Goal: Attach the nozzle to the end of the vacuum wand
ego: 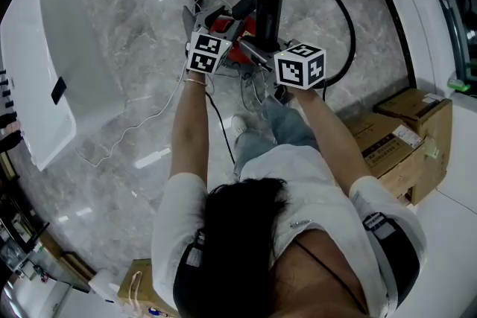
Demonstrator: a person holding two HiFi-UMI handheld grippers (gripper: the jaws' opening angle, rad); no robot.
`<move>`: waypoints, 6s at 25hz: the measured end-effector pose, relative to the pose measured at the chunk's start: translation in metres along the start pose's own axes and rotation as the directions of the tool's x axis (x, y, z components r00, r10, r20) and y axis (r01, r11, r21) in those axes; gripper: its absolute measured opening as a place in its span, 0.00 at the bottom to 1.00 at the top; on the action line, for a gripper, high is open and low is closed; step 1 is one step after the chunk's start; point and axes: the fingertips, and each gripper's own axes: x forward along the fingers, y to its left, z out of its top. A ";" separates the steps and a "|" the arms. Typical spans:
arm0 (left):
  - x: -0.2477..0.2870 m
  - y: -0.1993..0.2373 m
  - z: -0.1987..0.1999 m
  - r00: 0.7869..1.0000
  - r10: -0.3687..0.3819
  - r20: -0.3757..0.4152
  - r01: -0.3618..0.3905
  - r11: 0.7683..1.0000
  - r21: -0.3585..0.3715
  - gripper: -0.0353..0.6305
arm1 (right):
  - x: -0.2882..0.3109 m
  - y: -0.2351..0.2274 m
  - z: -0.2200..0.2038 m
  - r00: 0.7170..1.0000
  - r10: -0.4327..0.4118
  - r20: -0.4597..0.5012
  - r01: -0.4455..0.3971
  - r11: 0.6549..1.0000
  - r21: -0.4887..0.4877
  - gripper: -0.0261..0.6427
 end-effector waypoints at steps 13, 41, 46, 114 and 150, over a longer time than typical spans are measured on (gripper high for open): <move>0.009 -0.006 0.006 1.000 -0.016 0.003 0.016 1.000 -0.017 0.34 | -0.006 -0.001 -0.002 0.999 -0.041 -0.032 0.038 0.994 -0.104 0.11; 0.019 -0.005 0.013 1.000 -0.001 0.014 0.002 0.997 -0.082 0.35 | 0.003 -0.011 -0.004 0.987 -0.148 0.063 0.157 0.970 -0.185 0.11; 0.016 -0.001 0.014 1.000 -0.008 0.020 0.010 0.996 -0.090 0.35 | 0.010 -0.011 -0.004 0.983 -0.156 0.098 0.172 0.967 -0.190 0.11; 0.007 -0.022 -0.009 0.990 -0.118 -0.073 0.113 0.992 -0.063 0.37 | 0.006 -0.019 -0.044 0.991 -0.135 -0.017 0.130 0.978 -0.161 0.32; -0.009 -0.047 -0.040 0.978 -0.130 -0.160 0.134 0.991 0.014 0.38 | -0.071 0.002 -0.032 0.969 -0.190 0.160 0.219 0.958 -0.186 0.48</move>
